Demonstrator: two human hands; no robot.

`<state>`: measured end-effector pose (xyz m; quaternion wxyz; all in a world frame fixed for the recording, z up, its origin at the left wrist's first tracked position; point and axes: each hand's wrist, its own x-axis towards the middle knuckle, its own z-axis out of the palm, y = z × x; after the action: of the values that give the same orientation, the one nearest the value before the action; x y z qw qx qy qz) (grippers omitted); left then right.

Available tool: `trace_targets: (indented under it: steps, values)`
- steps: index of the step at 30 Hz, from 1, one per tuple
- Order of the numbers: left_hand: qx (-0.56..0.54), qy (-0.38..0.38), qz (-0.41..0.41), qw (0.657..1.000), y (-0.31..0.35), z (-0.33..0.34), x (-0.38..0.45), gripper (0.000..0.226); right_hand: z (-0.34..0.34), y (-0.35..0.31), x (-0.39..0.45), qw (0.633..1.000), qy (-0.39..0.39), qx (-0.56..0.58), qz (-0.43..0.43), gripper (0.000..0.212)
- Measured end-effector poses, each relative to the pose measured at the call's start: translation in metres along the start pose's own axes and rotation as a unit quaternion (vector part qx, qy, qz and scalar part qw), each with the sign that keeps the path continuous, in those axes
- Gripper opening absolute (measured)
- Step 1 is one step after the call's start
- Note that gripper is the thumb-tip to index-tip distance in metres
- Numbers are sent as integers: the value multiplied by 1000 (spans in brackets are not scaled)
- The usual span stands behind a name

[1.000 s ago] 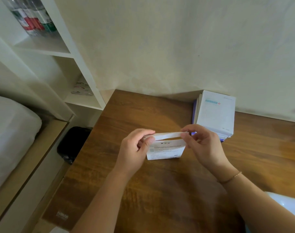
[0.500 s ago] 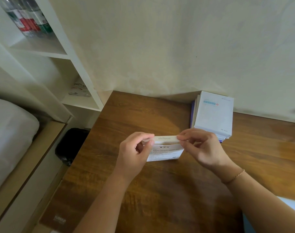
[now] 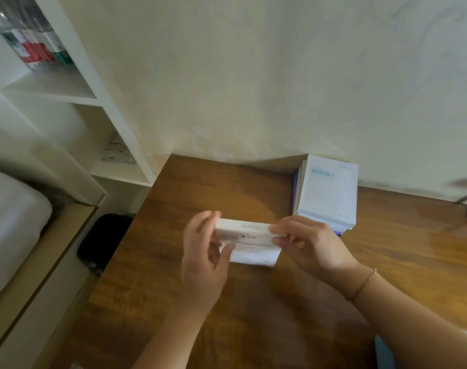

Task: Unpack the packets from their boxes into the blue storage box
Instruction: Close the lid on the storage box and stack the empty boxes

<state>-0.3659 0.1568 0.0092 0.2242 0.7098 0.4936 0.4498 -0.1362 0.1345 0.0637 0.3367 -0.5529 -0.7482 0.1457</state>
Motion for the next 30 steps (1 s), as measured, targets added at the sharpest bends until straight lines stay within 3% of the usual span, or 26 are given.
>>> trace_targets:
  steps: [2, 5, 9, 12, 14, 16, 18, 22, 25, 27, 30]
  values:
    - [42, 40, -25, 998, 18, 9, -8, 83, -9, -7, 6, 993, 75, 55, 71, 16]
    - [104, -27, -14, 994, 60, 36, -17, 101, -23, -24, 21, 973, 180, 53, 133, 12]
    - [97, -18, 25, 995, 92, 72, -8, 79, -42, -38, 31, 961, 236, 73, 129, 16]
    - [4, 5, -17, 1000, 98, 70, 13, 54, -65, -21, 21, 954, 204, 165, 142, 44]
    - [-152, -58, -96, 982, 105, 69, 33, 64, -78, 10, 9, 962, 158, 111, 195, 60]
    - [-248, -123, -147, 950, 109, 84, 62, 65, -86, 39, 0, 921, 105, 250, 281, 56]
    - [-200, -138, -146, 959, 108, 113, 94, 54, -84, 65, -4, 873, 110, 339, 334, 45]
    - [-99, -153, -167, 969, 100, 173, 129, 32, -71, 109, 10, 896, 146, 118, 403, 39]
    - [-41, -166, -156, 973, 89, 200, 138, 32, -62, 138, 22, 899, 94, -17, 427, 36]
    - [-18, -185, -170, 968, 83, 209, 139, 31, -58, 151, 25, 898, 67, 8, 435, 34]
    - [-2, -213, -187, 959, 75, 214, 128, 37, -54, 156, 22, 881, 92, 119, 448, 27]
